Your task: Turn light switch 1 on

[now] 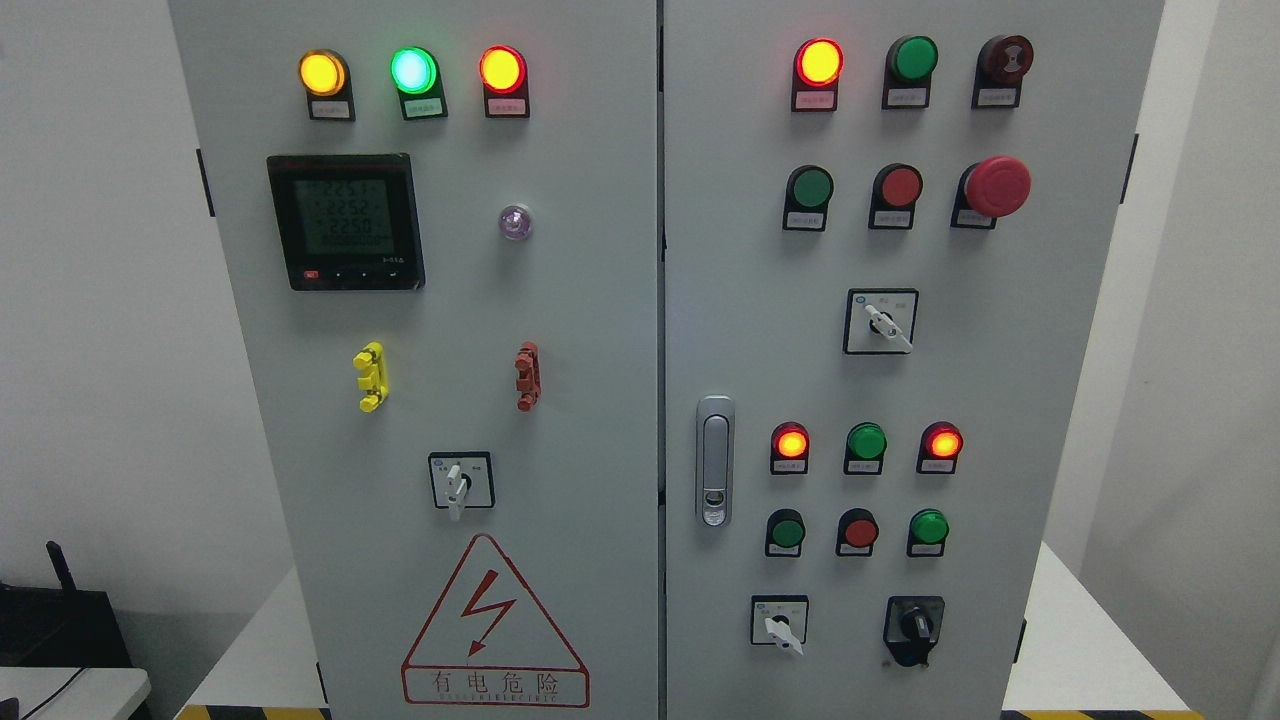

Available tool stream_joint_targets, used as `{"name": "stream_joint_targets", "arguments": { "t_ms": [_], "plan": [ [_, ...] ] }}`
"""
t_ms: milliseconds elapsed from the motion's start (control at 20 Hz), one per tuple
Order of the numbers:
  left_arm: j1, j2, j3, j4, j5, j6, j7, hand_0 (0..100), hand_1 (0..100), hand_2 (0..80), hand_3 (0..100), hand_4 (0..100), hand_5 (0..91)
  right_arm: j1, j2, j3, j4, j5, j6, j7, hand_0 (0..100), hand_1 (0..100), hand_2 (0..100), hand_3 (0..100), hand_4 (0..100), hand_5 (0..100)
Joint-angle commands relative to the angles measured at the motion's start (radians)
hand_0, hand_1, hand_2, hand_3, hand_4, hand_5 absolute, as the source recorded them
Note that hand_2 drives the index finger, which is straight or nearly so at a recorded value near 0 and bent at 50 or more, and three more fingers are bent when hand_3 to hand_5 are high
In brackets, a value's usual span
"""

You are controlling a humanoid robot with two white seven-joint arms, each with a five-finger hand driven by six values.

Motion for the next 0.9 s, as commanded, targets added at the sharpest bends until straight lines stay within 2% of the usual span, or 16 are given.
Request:
{"name": "stream_joint_targets", "arguments": {
  "t_ms": [0, 200, 451, 651, 852],
  "plan": [
    [0.043, -0.011, 0.112, -0.219, -0.005, 0.005, 0.006, 45, 6, 0.0, 0, 6, 0.3, 0.000, 0.000, 0.020, 0.000, -0.026, 0.001, 0.001, 12, 39, 0, 0, 0, 0],
    [0.068, -0.011, 0.279, -0.403, -0.004, 0.005, 0.002, 45, 6, 0.0, 0, 11, 1.1, 0.000, 0.000, 0.020, 0.000, -0.026, 0.001, 0.001, 12, 39, 0, 0, 0, 0],
    [0.080, -0.011, 0.424, -0.609, -0.005, 0.003, 0.000, 45, 6, 0.0, 14, 24, 4.7, 0.000, 0.000, 0.020, 0.000, -0.026, 0.001, 0.001, 12, 39, 0, 0, 0, 0],
    [0.082, -0.011, 0.491, -0.787, -0.005, -0.030, 0.011, 45, 7, 0.2, 23, 34, 7.7, 0.000, 0.000, 0.020, 0.000, -0.026, 0.001, 0.001, 12, 39, 0, 0, 0, 0],
    [0.106, -0.002, 0.517, -0.968, -0.004, -0.079, 0.008, 46, 7, 9.1, 29, 38, 8.7, 0.000, 0.000, 0.020, 0.000, -0.026, 0.001, 0.001, 12, 39, 0, 0, 0, 0]
  ]
}}
